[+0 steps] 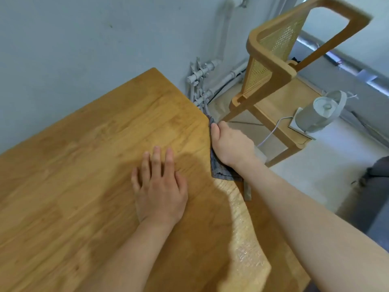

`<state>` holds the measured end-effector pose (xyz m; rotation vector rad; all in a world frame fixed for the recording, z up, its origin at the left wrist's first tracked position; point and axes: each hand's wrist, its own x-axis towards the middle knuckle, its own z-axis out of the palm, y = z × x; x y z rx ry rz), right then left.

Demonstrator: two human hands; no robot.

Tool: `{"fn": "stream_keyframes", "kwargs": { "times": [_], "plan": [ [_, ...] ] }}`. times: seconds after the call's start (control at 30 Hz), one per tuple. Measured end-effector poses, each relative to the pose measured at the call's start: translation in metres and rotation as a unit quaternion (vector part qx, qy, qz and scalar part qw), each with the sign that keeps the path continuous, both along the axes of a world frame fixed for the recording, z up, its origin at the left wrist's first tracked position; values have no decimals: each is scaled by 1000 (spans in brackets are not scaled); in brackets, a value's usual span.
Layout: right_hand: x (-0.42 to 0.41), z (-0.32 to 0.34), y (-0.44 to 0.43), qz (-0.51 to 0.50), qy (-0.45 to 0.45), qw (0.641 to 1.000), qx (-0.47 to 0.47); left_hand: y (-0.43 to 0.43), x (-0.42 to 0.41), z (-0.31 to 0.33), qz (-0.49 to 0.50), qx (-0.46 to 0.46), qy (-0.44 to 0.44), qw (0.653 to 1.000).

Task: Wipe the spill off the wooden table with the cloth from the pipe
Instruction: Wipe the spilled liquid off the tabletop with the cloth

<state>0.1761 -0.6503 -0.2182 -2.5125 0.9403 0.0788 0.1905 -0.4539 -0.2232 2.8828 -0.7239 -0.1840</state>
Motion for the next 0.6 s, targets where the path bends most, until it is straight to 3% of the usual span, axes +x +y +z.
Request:
{"fn": "stream_keyframes", "kwargs": {
  "times": [0.37,0.6],
  "plan": [
    [-188,-5,3,-75,36,996,-20,0,-5,1,-10,-12,-10,1000],
    [-171,-3,9,-132,45,986,-87,-2,-6,0,-71,12,-25,997]
  ]
}}
